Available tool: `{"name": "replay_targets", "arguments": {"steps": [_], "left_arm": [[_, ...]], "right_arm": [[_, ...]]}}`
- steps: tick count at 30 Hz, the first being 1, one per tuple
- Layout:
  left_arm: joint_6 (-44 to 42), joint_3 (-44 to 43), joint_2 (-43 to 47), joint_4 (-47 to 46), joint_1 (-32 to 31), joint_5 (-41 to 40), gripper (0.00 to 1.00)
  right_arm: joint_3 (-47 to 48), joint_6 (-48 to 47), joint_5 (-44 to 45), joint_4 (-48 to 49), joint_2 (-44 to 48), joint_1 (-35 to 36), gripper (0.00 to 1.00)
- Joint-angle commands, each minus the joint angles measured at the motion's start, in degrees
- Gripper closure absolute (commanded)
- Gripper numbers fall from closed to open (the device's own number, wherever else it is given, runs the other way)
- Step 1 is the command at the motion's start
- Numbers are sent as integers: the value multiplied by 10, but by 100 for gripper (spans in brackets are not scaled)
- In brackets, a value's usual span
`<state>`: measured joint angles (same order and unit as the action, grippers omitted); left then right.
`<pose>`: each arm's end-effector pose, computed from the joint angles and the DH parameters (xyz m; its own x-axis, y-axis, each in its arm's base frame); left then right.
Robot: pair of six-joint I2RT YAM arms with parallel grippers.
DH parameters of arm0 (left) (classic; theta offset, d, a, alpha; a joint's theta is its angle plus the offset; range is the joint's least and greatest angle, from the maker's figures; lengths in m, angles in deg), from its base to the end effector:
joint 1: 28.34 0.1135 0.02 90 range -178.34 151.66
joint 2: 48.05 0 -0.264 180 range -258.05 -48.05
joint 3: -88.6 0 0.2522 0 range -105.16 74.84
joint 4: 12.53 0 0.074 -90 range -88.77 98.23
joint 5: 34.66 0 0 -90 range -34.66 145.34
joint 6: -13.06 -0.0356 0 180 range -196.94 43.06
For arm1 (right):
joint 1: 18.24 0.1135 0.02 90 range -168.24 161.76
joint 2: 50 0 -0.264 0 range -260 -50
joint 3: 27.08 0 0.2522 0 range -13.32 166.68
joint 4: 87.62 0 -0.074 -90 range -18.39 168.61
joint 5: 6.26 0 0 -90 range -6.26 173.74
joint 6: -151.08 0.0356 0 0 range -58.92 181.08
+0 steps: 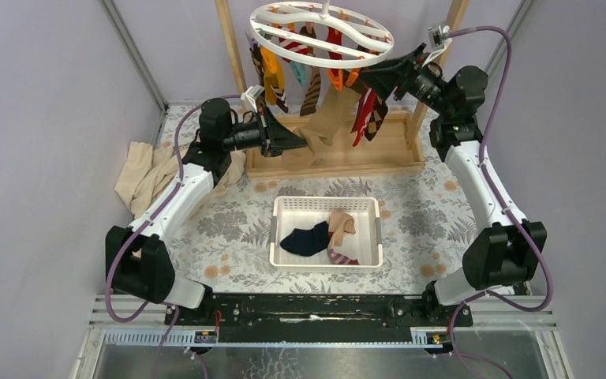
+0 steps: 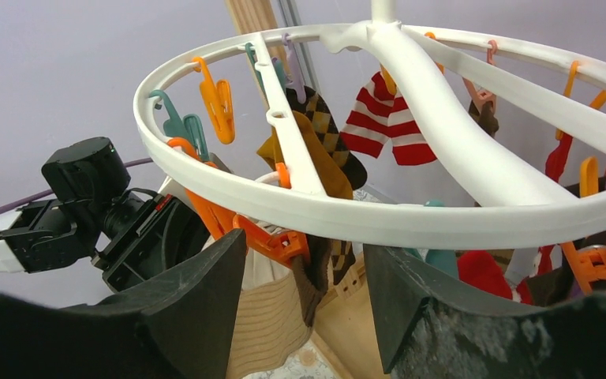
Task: Remove the socks clipped to the hanger
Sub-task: Remove the sock from the hanger.
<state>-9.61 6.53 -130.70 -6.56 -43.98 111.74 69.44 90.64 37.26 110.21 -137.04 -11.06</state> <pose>0.3112 -0.1179 0.3621 -0.9153 -0.2740 -0.2952 0.2633 0.1478 -0.9533 0.3367 0.0684 0.4639 0.0381 0.3472 -0.9370 -0.8555 0.4959 0.1490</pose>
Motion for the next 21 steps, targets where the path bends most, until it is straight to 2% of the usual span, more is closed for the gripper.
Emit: {"name": "replay_targets", "arguments": {"steps": [1,16,21], "left_arm": [[13,6,-2,-44,5,23,79],[2,7,-1,-36,4,25,79],[0,8,0,-34,5,26,79]], "right_arm": [[33,-13,-3,17,1,13,37],[52,-24,5,1,-13,30,36],[71,-24,8,-5,-26,33,39]]}}
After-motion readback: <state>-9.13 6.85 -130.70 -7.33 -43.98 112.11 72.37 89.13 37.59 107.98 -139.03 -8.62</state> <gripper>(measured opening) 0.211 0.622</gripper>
